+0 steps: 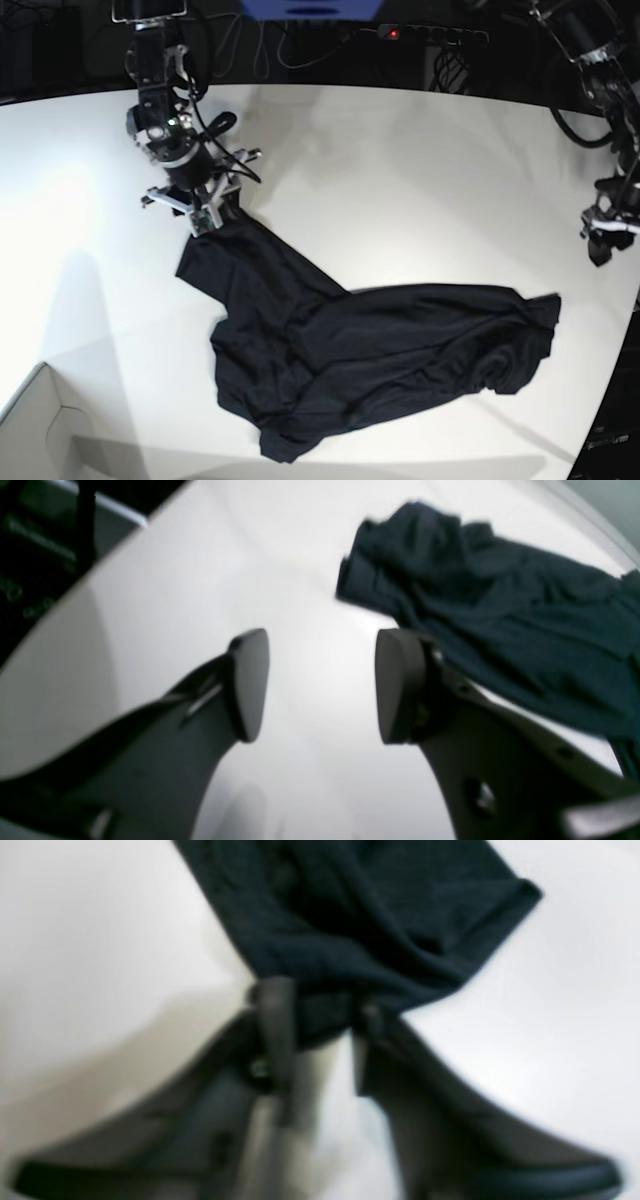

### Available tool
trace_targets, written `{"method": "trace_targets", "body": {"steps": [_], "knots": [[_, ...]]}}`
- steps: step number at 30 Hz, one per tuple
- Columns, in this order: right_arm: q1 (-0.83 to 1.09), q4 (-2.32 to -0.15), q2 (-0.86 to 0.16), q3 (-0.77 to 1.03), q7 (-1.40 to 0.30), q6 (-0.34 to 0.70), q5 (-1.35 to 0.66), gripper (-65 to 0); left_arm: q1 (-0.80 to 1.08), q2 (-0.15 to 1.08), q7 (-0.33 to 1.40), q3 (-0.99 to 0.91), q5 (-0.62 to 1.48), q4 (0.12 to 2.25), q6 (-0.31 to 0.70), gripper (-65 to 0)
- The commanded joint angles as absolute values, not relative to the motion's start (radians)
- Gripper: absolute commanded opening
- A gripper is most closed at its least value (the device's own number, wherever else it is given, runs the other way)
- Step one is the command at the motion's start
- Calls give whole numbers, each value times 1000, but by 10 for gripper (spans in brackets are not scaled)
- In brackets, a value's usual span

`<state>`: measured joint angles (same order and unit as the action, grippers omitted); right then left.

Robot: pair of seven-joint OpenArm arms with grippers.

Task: Layout the t-shirt on the table in an organized manner, then fold the t-shirt properly
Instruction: 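Release the shirt and raise both grippers above it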

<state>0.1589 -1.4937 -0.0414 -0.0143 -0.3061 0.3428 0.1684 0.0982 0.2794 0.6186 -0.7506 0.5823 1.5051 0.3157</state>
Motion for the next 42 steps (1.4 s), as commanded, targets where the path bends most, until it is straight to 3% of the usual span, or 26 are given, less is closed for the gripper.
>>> {"method": "trace_targets", "body": {"steps": [1, 2, 4, 8, 15, 20, 23, 29, 32, 42], "knots": [[153, -1500, -42, -33, -325, 341, 177, -585, 102, 297, 590, -754, 618, 1541, 323, -323], [154, -1504, -44, -48, -325, 341, 177, -647, 124, 294, 590, -754, 636, 1555, 323, -323], [163, -1531, -44, -90, -326, 349, 180, -650, 151, 272, 590, -754, 661, 1583, 323, -324], [257, -1679, -44, -188, -326, 458, 180, -650, 197, 232, 590, -751, 668, 1644, 325, -324], [389, -1992, -47, -374, -321, 466, 179, -650, 205, 171, 591, -713, 665, 1681, 331, -324], [374, -1995, -42, -340, -326, 466, 182, -650, 205, 165, 591, -596, 665, 1679, 331, -324], [363, -1957, -42, -257, -364, 463, 182, -570, 206, 166, 591, -512, 665, 1679, 331, -323], [259, -1856, -48, -150, -464, 463, 179, -308, 197, 151, 590, -464, 668, 1672, 326, -323], [226, -1793, -45, -125, -464, 463, 179, -231, 197, 145, 590, -461, 665, 1672, 328, -323], [122, -1561, -4, -125, -463, 463, 179, -215, 197, 145, 590, -461, 665, 1669, 331, -323]]}}
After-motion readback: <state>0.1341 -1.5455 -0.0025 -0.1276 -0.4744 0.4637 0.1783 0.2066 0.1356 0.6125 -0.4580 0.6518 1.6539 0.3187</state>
